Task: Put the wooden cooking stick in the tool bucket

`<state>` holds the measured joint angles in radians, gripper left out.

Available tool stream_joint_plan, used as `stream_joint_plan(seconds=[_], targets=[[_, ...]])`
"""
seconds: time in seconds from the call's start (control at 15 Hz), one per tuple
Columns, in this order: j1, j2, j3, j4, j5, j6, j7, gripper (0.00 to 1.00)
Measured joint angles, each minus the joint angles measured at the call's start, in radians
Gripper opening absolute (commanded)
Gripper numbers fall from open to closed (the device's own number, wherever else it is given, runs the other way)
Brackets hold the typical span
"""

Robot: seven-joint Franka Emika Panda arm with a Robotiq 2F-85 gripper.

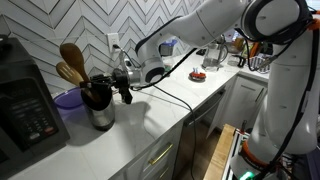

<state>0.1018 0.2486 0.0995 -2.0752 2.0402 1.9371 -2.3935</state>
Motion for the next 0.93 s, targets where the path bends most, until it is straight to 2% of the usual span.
stream_joint_plan(seconds=[0.27, 0.33, 0.4, 0.47, 0.93], targets=[[0.001, 0.016, 0.0, 0.001, -0.001, 0.0, 0.011, 0.02], [0.001, 0.018, -0.001, 0.001, -0.002, 0.0, 0.013, 0.34], [0.001, 0.019, -0.001, 0.001, -0.005, 0.001, 0.016, 0.34], [0.001, 0.019, -0.002, 0.001, -0.008, 0.001, 0.019, 0.39], [0.001, -0.034, -0.013, 0.004, -0.009, 0.002, 0.012, 0.92]])
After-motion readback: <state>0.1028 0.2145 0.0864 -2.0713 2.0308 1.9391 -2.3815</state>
